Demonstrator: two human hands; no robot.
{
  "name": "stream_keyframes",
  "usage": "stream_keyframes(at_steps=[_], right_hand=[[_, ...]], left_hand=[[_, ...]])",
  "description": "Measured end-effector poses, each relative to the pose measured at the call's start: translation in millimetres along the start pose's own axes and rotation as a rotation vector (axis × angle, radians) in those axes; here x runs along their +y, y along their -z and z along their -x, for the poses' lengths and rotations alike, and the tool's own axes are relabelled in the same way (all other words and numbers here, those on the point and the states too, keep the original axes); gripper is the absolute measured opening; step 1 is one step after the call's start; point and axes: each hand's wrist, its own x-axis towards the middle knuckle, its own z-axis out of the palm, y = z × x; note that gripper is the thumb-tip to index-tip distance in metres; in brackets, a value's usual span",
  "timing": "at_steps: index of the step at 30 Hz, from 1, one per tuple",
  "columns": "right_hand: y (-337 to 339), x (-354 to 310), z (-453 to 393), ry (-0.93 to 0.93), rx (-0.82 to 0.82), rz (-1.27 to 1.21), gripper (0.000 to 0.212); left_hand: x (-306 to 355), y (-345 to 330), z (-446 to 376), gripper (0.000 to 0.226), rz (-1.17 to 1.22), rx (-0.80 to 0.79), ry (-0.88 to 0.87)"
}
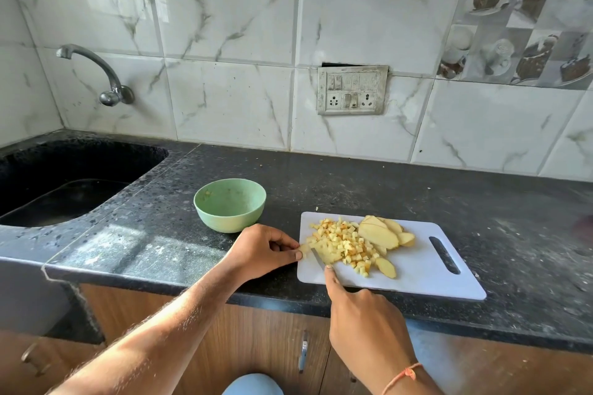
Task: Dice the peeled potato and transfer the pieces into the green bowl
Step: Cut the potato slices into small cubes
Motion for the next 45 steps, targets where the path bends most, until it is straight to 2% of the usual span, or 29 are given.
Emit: stream_keyframes(at_steps=[19,35,45], right_hand=[[-4,-6,-19,0.014,0.057,-0.041,0.068],[-5,-13,-22,0.035,0.116,-0.075,0.064],[1,-30,-24,0.011,0.013,-0.007,0.069]], left_hand=[[-2,-1,1,0.012,-0.012,0.03,-0.042],[0,-2,-1,0.012,-0.007,0.035,0.027],[2,-1,-1,0.01,0.037,0.019,0.073]])
